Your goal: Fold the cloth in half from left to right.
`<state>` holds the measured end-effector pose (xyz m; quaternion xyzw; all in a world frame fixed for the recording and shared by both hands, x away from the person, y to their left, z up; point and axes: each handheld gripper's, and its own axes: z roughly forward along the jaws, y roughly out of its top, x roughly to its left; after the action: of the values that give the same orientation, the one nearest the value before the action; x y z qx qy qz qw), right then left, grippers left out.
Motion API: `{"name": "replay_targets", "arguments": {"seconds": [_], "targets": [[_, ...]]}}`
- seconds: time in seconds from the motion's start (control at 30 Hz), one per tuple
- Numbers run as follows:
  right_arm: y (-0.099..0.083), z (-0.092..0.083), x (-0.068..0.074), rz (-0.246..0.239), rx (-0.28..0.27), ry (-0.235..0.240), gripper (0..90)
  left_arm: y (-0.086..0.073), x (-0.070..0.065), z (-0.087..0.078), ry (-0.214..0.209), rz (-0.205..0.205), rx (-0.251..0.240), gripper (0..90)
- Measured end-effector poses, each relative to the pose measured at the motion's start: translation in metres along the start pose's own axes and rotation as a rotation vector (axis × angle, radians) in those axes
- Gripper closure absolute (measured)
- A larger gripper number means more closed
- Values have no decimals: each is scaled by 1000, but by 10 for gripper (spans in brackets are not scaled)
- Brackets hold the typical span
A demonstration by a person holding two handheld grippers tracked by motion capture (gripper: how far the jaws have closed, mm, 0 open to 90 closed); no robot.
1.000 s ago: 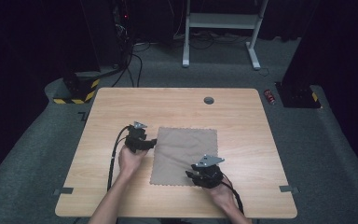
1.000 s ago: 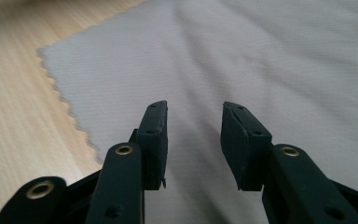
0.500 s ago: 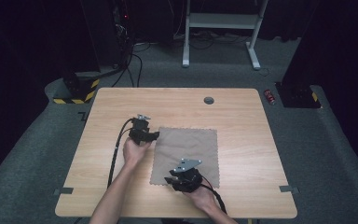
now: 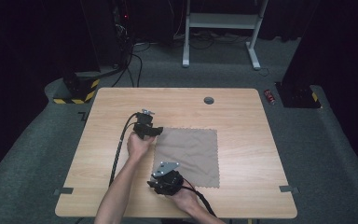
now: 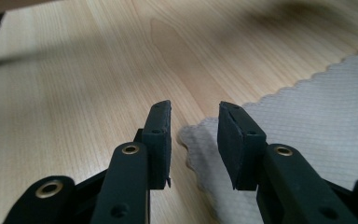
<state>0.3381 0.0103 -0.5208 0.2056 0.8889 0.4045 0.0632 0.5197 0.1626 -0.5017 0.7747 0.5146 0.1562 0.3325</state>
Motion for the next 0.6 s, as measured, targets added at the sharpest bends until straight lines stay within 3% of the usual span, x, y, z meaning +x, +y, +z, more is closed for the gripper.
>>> {"name": "replay_targets", "arguments": {"seconds": [0.17,0.33,0.43,0.6], "targets": [[1,6,8,-45,18,-45,644,4,-6,10,21,37,40,428],[0,5,13,-65,32,-67,655,4,-7,16,48,17,49,442],[0,4,15,-87,36,-69,707,4,-9,16,71,40,50,505],[1,4,15,-91,45,-69,783,4,-13,16,50,71,44,619]]}}
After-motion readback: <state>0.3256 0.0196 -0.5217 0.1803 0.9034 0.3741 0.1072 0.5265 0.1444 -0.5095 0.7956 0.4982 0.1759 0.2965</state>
